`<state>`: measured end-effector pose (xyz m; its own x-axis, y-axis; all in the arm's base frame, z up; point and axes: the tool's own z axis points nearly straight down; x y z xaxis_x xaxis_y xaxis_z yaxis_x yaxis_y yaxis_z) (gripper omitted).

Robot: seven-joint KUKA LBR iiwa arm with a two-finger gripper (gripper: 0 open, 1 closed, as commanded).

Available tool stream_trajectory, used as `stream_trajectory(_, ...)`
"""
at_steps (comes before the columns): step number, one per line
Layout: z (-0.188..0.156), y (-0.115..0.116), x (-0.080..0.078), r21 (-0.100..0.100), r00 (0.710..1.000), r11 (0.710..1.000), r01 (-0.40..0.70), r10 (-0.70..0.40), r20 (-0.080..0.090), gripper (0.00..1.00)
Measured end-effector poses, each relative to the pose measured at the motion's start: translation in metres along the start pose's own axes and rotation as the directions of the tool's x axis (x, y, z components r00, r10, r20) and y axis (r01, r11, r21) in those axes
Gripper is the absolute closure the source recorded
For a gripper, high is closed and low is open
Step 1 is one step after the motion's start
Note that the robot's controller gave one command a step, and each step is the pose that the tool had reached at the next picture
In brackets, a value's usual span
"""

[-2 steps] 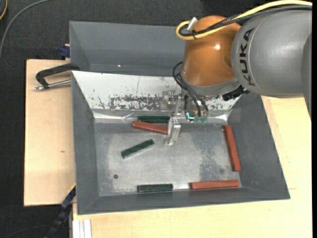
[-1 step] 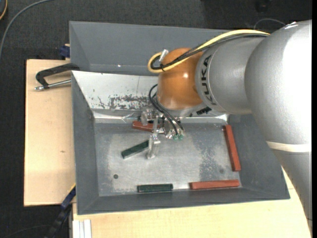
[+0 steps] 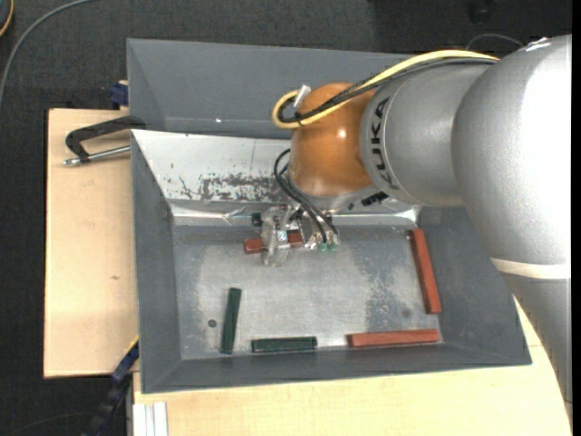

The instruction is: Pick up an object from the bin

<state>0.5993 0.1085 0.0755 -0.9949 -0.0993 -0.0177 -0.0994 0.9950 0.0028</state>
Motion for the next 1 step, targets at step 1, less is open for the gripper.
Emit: stream_trajectory(1, 0.0041, 0.0002, 0.0043, 0.001, 1.0, 1.0, 0.001, -0.001, -0.014, 0.0)
